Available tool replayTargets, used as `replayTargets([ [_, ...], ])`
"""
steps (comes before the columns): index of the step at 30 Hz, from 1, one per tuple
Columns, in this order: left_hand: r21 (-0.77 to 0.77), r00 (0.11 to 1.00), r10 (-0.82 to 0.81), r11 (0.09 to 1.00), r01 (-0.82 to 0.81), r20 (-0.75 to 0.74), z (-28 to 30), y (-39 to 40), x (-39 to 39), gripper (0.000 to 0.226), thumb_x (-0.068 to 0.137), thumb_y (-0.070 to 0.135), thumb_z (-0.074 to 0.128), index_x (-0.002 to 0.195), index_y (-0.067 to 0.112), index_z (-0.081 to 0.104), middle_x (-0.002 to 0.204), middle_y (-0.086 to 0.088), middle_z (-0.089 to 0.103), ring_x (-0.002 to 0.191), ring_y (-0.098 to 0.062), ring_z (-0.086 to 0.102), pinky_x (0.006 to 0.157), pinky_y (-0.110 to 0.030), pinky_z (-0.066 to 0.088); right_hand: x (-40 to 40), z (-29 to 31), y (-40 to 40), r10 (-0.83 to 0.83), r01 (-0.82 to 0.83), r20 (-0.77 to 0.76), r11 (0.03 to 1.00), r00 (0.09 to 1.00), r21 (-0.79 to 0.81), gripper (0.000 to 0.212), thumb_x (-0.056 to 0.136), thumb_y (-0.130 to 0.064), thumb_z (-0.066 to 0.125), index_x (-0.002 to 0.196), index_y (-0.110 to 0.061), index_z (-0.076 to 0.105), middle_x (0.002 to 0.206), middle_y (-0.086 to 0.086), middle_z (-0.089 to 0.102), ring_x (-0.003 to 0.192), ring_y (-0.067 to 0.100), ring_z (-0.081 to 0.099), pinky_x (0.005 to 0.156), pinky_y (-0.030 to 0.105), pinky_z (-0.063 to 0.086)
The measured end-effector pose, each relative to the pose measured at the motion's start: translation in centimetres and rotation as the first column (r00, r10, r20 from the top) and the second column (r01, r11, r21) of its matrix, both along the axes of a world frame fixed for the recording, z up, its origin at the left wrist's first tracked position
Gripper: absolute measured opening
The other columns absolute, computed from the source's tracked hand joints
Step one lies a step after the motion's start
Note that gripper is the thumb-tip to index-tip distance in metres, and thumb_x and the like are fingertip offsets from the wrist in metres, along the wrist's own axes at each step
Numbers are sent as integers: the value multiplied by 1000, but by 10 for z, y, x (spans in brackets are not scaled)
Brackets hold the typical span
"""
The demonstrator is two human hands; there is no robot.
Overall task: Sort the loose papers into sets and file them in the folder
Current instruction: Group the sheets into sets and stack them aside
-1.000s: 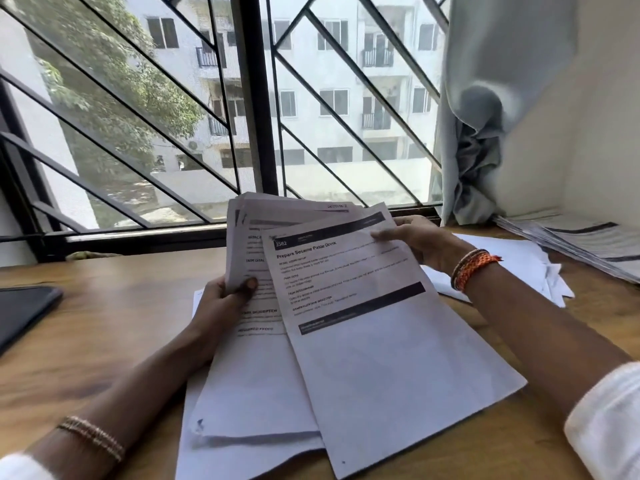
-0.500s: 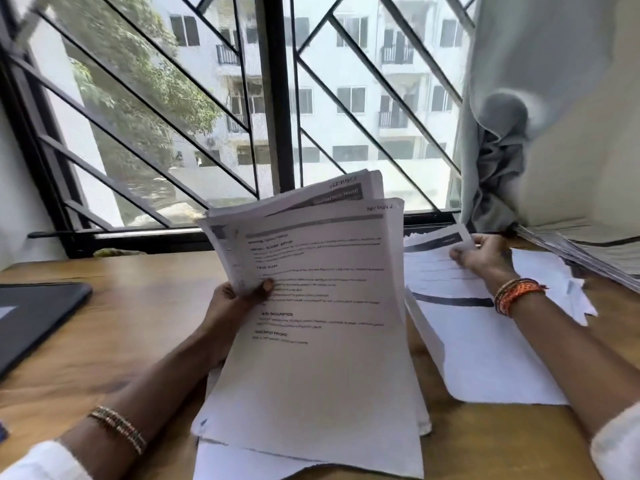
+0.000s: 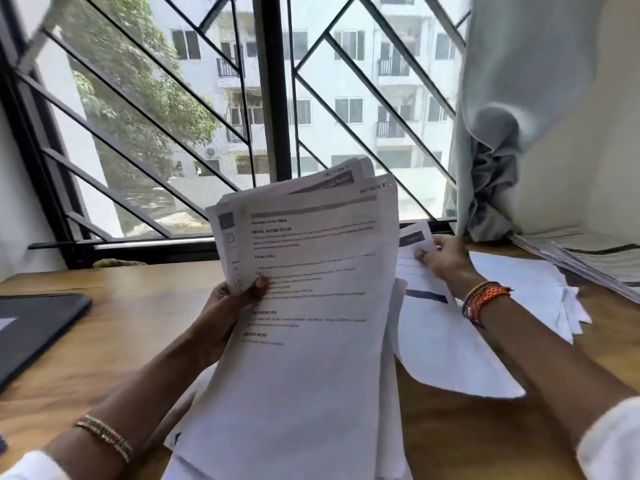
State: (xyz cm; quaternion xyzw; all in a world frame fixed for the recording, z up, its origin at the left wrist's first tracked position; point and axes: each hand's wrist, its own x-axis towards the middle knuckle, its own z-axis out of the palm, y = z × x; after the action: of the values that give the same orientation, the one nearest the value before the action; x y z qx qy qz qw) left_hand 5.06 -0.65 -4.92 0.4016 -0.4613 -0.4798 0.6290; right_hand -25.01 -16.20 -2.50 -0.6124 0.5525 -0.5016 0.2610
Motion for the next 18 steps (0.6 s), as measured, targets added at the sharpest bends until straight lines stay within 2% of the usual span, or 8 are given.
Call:
replayTargets([
  [2, -11, 1000, -8, 1000, 8, -15, 5, -2, 2, 82, 31, 45, 95, 101, 9, 68, 98, -14, 72, 78, -25, 71, 61, -33, 59, 4, -3, -3, -9, 5, -105, 999, 994, -34, 15, 86, -4, 63, 100, -4, 67, 98, 10, 68, 95, 27, 63, 83, 35, 53],
  [4, -33, 999, -9, 999, 8, -49, 11, -3, 8, 62, 54, 38, 88, 104, 9, 66, 100, -13, 71, 79, -23, 71, 63, -33, 59, 5, -3, -2, -76, 42, -227, 988, 971, -151, 17, 86, -3, 59, 101, -1, 68, 95, 10, 69, 93, 27, 64, 77, 32, 51],
  [6, -43, 997, 3, 999, -7, -81, 15, -1, 14, 43, 68, 30, 75, 104, 8, 66, 98, -12, 71, 77, -21, 71, 64, -31, 59, 4, -5, -1, -29, -1, -217, 990, 976, -140, 18, 87, -3, 60, 103, -2, 68, 97, 10, 69, 92, 25, 63, 76, 30, 50],
  [10, -9, 998, 58, 998, -58, -24, 5, -3, 17, 82, 28, 48, 94, 96, 10, 70, 92, -9, 73, 76, -20, 71, 62, -29, 58, 10, -14, 3, 81, -79, -109, 996, 991, 29, 22, 87, -4, 62, 108, -6, 67, 99, 10, 67, 93, 26, 62, 77, 29, 48],
  [13, 21, 997, 67, 997, -68, 31, -1, -7, 13, 79, 31, 50, 93, 93, 7, 71, 92, -12, 73, 73, -20, 71, 59, -27, 57, 24, -17, 8, 230, -229, 17, 957, 973, 178, 23, 87, 0, 60, 110, -2, 66, 102, 12, 68, 95, 30, 65, 85, 36, 54],
  [14, 35, 997, 60, 997, -62, 50, -2, -7, 10, 74, 38, 49, 92, 94, 6, 70, 93, -14, 73, 72, -21, 71, 58, -27, 57, 29, -17, 10, 326, -325, 39, 913, 945, 247, 19, 87, 3, 59, 104, 1, 67, 96, 13, 69, 88, 29, 67, 79, 37, 56],
  [16, 49, 994, 45, 998, -50, 98, -6, -6, 6, 77, 39, 51, 91, 97, 4, 69, 94, -16, 73, 73, -23, 71, 59, -28, 57, 38, -11, 19, 451, -419, -27, 849, 892, 322, 9, 88, 3, 56, 85, 3, 64, 77, 12, 63, 64, 20, 60, 56, 28, 53],
  [18, 58, 981, 70, 995, -82, 180, -11, -5, 4, 87, 32, 53, 91, 100, 4, 69, 94, -15, 73, 78, -26, 71, 63, -31, 59, 43, -1, 24, 432, -421, -11, 885, 902, 201, 18, 92, -5, 56, 79, 8, 60, 73, 14, 57, 62, 20, 52, 52, 24, 46],
])
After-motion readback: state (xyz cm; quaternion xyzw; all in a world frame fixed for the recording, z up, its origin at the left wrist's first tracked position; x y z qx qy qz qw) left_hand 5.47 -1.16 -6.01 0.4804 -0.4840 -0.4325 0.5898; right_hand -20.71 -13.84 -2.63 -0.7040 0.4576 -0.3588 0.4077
